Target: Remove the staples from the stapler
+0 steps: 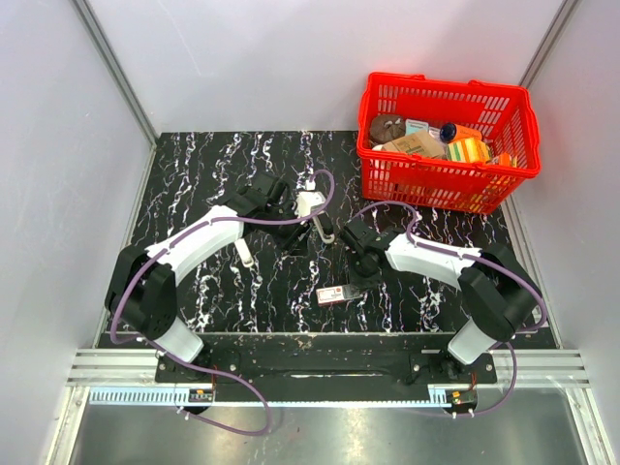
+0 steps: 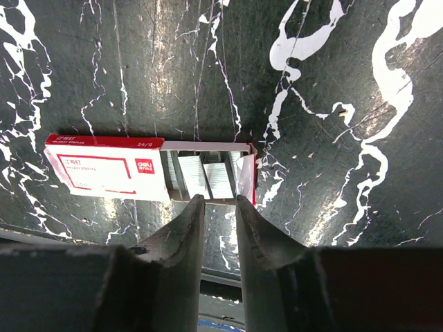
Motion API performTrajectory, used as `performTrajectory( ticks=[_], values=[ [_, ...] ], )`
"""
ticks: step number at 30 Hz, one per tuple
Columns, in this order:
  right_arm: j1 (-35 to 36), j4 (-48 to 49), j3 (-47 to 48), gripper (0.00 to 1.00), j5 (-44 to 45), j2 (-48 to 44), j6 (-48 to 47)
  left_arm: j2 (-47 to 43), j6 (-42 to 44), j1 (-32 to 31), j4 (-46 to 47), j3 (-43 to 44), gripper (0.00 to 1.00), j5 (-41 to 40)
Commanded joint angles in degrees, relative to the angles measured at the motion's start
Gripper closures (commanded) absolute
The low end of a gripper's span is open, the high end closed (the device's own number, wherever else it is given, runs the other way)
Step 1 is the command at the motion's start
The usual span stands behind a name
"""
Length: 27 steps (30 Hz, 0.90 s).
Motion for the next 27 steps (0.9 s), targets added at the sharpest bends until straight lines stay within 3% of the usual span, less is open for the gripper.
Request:
performTrajectory(
  ticks=[1, 8, 14, 27],
  values=[
    [0.46, -0.22, 1.58, 0.69, 1.28, -0.53, -0.18, -2.9, 0.26, -0.33, 0.77, 0.13, 0.58, 1.17],
    [0.46, -1.01, 2.54, 0.72, 3.3, -3.69, -0.71, -2.9, 0.35, -0.51, 0.95, -0.05, 0.58, 1.08],
    [-0.67, -2.51, 3.42, 0.84, 9.02, -7.82, -1.59, -2.11, 3.07, -1.56, 0.33, -1.01, 0.58, -0.75],
    [-13.68, 11.63, -8.87, 0.85, -15.75, -7.04, -0.1, 2.37, 13.27, -10.35, 1.74, -6.55, 0.6, -11.3]
  ],
)
